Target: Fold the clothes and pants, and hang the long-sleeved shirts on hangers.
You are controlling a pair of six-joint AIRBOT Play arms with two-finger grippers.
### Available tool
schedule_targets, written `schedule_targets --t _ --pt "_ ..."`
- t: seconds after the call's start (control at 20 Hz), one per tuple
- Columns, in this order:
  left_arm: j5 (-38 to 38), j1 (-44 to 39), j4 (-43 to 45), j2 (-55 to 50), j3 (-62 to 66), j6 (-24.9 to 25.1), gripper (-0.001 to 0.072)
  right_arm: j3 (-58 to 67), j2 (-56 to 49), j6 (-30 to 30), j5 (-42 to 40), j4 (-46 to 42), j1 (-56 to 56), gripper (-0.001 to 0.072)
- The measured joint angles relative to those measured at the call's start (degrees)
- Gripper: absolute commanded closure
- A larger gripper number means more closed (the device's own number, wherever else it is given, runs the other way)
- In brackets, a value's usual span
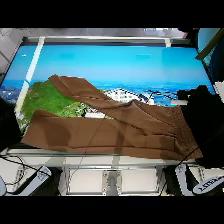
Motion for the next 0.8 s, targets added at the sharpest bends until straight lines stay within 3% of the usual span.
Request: schedule_targets --t 0.1,0.25,0.55,0.8 --pt "0.9 -6.2 -1.3 -5.2 7.8 1.2 0.0000 2.3 -0.2 1.2 -3.4 9.5 4.5 0.0204" --pt "-0.2 -15.6 2.9 -17.7 19.8 -4.6 0.0000 3.9 -1.5 2.3 -8.2 15.3 15.3 0.0204" --pt "-1.0 -26.6 6.4 -41.4 40.2 -12.5 0.0000 4.7 -5.7 4.5 -15.5 17.9 34.1 0.0204" --pt "-1.0 -29.6 7.3 -53.7 51.5 -14.6 0.0000 4.8 -7.3 5.4 -19.5 18.3 40.9 0.0204"
